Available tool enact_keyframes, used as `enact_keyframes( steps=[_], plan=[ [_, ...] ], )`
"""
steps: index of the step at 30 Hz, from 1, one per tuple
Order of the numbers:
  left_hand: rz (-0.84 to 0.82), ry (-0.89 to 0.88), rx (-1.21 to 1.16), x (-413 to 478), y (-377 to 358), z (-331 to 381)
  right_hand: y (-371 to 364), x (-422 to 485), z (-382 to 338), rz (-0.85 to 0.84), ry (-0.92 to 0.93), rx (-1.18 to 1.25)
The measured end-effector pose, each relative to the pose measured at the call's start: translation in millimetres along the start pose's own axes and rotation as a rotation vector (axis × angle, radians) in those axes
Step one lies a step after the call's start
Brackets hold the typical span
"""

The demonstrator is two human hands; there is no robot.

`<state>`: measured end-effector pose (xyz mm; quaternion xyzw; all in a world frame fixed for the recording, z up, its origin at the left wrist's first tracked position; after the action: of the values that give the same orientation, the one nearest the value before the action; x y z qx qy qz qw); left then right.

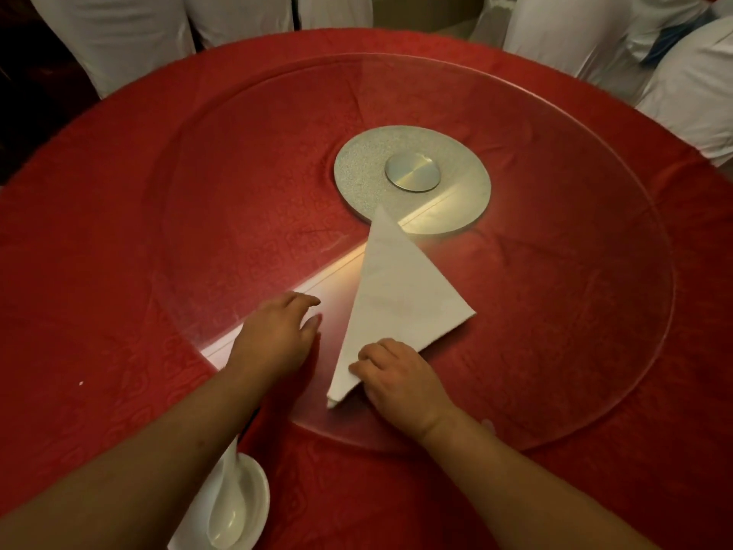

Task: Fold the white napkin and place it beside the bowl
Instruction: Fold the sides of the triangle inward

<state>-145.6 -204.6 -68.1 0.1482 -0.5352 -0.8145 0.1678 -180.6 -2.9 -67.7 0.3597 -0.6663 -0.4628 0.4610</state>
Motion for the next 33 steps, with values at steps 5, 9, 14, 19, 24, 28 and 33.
enact_keyframes(
  steps=[5,9,14,19,24,28,33],
  plan=[
    [-0.149,-0.191,0.228,22.6,-21.8,28.6,-0.1,-38.7,-1.3,-0.059,0.107,0.007],
    [-0.183,-0.296,0.267,32.0,-33.7,40.3,5.4,-45.7,9.4,-0.069,0.075,0.065],
    [-0.108,-0.319,0.204,29.5,-39.5,42.0,15.0,-41.0,24.0,-0.081,0.001,0.113],
    [-0.032,-0.294,0.159,40.4,-37.0,45.3,27.5,-9.3,50.8,-0.08,-0.234,0.242],
    [0.048,-0.288,0.144,55.9,-37.8,50.8,34.5,37.9,103.3,-0.047,-0.461,0.343],
    [0.102,-0.282,0.11,55.3,-44.6,47.1,25.3,76.8,150.5,-0.042,-0.629,0.441],
    [0.099,-0.287,0.104,53.8,-47.0,48.6,8.7,117.0,184.3,-0.08,-0.694,0.467]
  ],
)
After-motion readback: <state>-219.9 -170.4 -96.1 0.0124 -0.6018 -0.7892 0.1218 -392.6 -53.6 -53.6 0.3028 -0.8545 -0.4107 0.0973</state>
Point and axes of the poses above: each hand's wrist, its own x-axis towards the middle knuckle, its own y-axis out of the back of the hand, z = x × y, the point moved 5 cm from there along x, towards the middle knuckle, and after that the axes turned 4 degrees about y, right-handed, at the moved point
